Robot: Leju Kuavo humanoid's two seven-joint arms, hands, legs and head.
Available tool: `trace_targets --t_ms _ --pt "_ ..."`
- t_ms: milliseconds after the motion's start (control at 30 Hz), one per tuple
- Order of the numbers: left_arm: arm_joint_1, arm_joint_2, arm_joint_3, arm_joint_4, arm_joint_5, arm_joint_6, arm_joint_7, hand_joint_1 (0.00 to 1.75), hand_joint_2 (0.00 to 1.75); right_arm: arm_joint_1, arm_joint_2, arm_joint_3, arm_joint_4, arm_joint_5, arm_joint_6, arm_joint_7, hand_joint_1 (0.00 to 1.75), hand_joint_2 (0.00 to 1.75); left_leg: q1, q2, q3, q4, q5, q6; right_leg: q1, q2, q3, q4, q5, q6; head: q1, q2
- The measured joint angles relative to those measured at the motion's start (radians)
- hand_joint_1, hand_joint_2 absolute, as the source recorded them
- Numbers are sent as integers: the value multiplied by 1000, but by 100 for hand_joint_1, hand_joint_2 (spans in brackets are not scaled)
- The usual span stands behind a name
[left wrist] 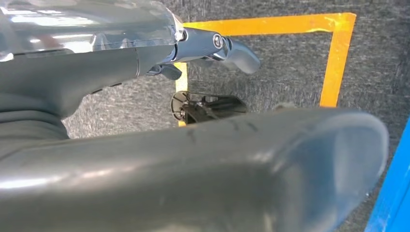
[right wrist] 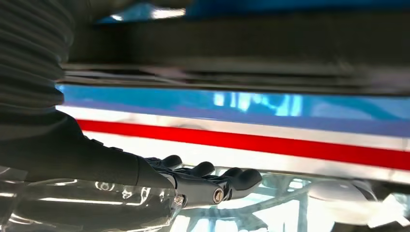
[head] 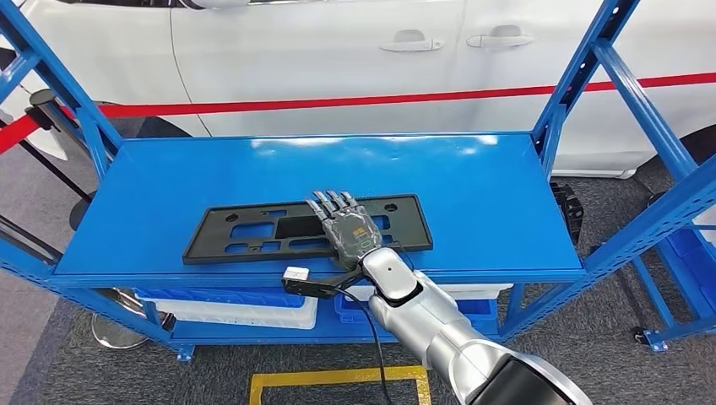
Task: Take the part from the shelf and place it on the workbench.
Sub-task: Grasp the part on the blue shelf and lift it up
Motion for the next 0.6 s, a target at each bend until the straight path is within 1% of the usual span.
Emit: trace_targets --t_ms 33,67,100,133,167,233,267,300,333,367,400,433,467,500,533,567,600 --pt "-1 1 0 0 0 0 0 0 0 0 1 2 5 18 0 12 127 175 1 0 26 -55 35 0 -1 1 1 2 -1 2 0 0" --pt "-1 1 0 0 0 0 0 0 0 0 2 4 10 32 0 22 127 175 3 1 60 -128 69 0 -1 2 1 6 -4 5 0 0" --pt "-3 2 0 0 0 1 1 0 0 -1 3 6 14 40 0 28 127 175 2 2 92 -194 93 2 0 3 0 11 -7 9 0 0" --pt "-4 2 0 0 0 1 1 0 0 -1 4 9 17 45 0 31 136 175 1 2 113 -240 106 7 2 4 -3 14 -9 14 0 0" --pt "-6 2 0 0 0 1 1 0 0 -2 5 10 21 47 0 33 145 175 -1 1 121 -259 107 12 3 4 -5 16 -10 19 1 0" --pt "-7 2 0 0 0 1 2 0 0 -2 5 14 27 50 0 33 164 175 -3 -1 119 -261 108 25 4 4 -7 16 -8 28 1 0" --pt "-6 2 0 0 0 1 2 0 0 -3 6 15 30 52 0 33 164 175 -2 -1 120 -264 111 31 3 4 -8 19 -12 33 1 0" --pt "-7 1 0 0 0 1 3 0 0 -4 6 16 31 53 0 33 165 175 -1 -1 121 -267 113 37 2 4 -15 35 -24 37 1 0" --pt "-7 1 0 0 1 1 3 0 0 -4 6 17 33 56 0 34 165 175 1 0 121 -270 116 43 1 4 -31 71 -47 42 2 0" --pt "-7 1 0 0 1 1 3 0 0 -4 6 18 35 59 0 34 166 175 1 0 122 -271 116 47 -1 3 -57 127 -79 45 2 0" --pt "-7 1 0 0 2 1 3 0 0 -3 6 19 38 64 0 36 165 175 0 1 121 -271 117 50 -2 3 -90 196 -111 48 2 0" --pt "-6 1 0 0 4 1 2 0 0 -1 5 20 40 68 -1 39 165 175 0 1 121 -270 116 51 -2 3 -121 259 -134 50 2 0" --pt "-6 1 0 0 6 1 2 0 0 1 5 21 43 71 -3 42 165 175 -1 0 121 -270 116 51 -3 3 -139 295 -140 51 2 0" --pt "-5 1 0 0 7 0 1 0 0 2 5 21 44 74 -4 45 164 175 -1 0 121 -269 116 51 -3 3 -141 296 -127 50 2 0" --pt "-5 1 0 0 9 0 -1 0 0 2 6 22 45 77 -5 48 164 175 -2 -1 122 -269 115 51 -2 3 -121 253 -96 47 2 0" --pt "-5 1 0 0 10 -1 -2 0 0 2 6 22 45 80 -5 49 164 175 -2 -3 124 -269 114 50 -1 3 -87 183 -58 41 2 0" --pt "-5 0 0 0 11 -1 -3 0 0 1 7 22 46 82 -5 49 163 175 -4 -4 125 -268 113 48 2 3 -51 112 -30 35 2 0"
